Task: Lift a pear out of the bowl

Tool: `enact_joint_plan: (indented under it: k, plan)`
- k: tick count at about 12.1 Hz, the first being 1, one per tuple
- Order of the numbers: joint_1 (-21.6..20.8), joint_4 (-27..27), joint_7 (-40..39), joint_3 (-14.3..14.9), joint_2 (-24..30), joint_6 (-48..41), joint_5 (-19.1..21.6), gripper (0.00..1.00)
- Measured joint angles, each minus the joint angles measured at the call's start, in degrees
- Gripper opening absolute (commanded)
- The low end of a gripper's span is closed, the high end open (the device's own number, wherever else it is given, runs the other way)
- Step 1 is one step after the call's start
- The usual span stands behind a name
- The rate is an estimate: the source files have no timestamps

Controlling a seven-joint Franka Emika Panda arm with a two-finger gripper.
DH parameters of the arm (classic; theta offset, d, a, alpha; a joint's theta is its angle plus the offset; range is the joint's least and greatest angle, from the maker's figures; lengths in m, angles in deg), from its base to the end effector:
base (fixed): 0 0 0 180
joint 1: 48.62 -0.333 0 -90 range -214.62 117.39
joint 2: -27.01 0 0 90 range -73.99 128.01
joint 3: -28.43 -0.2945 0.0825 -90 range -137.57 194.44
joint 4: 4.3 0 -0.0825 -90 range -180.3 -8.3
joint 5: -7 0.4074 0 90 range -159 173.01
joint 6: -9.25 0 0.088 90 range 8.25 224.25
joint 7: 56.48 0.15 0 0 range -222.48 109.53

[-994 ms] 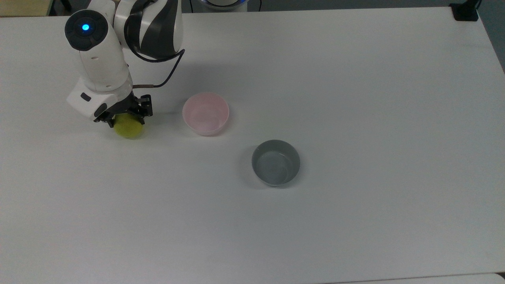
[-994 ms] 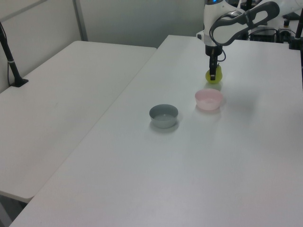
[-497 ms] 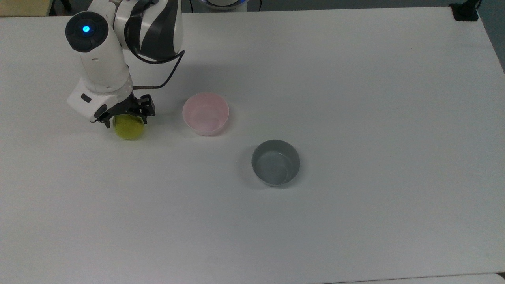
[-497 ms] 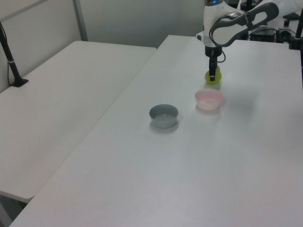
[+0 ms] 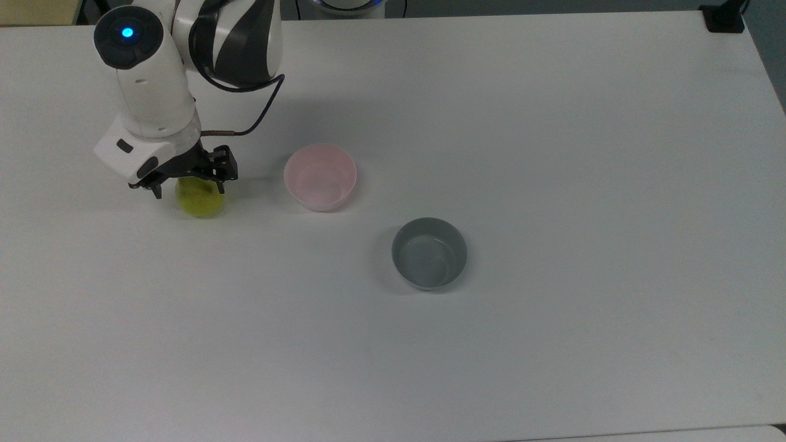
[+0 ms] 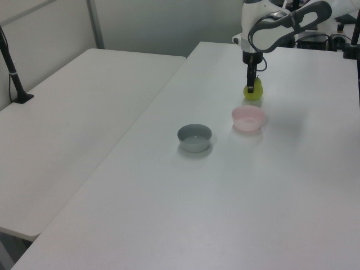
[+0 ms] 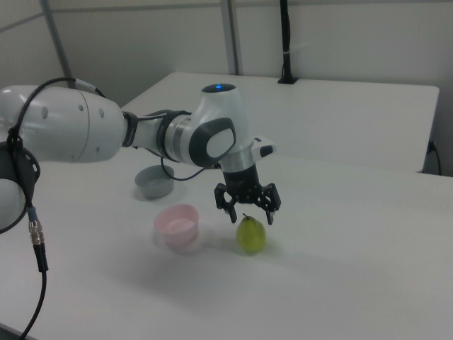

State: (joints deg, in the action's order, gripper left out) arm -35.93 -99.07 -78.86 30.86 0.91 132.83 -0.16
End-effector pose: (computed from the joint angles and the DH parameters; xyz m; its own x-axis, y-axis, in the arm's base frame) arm 0.6651 -0.1875 0.2782 0.9805 0.1964 -0.0084 0.1957 -0.9717 0.1323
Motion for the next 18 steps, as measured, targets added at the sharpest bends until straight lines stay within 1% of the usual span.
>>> enact_joint_plan:
  k: [2, 4, 7, 9, 11, 14, 16, 18]
  plan:
    - [-0.37, 0.42, 3.2, -0.19, 1.7, 0.0, 0.0, 1.0]
    - [-2.54, 0.47, 6.39, -0.55, 4.07, -2.32, 0.0, 1.0]
    - [-8.01, 0.7, 12.2, -0.99, 8.86, -9.87, 0.0, 1.0]
    - [-11.74, 0.85, 15.46, -1.11, 13.14, -16.47, 0.0, 1.0]
    - [-15.4, 0.9, 19.66, -1.17, 17.48, -21.08, 0.0, 1.0]
    - [-19.47, 0.83, 24.79, -1.15, 22.07, -26.97, 0.01, 1.0]
    - [-20.46, 0.75, 26.37, -1.14, 23.46, -28.83, 0.01, 1.0]
    - [-20.34, 0.7, 26.45, -0.71, 23.86, -28.85, 0.09, 1.0]
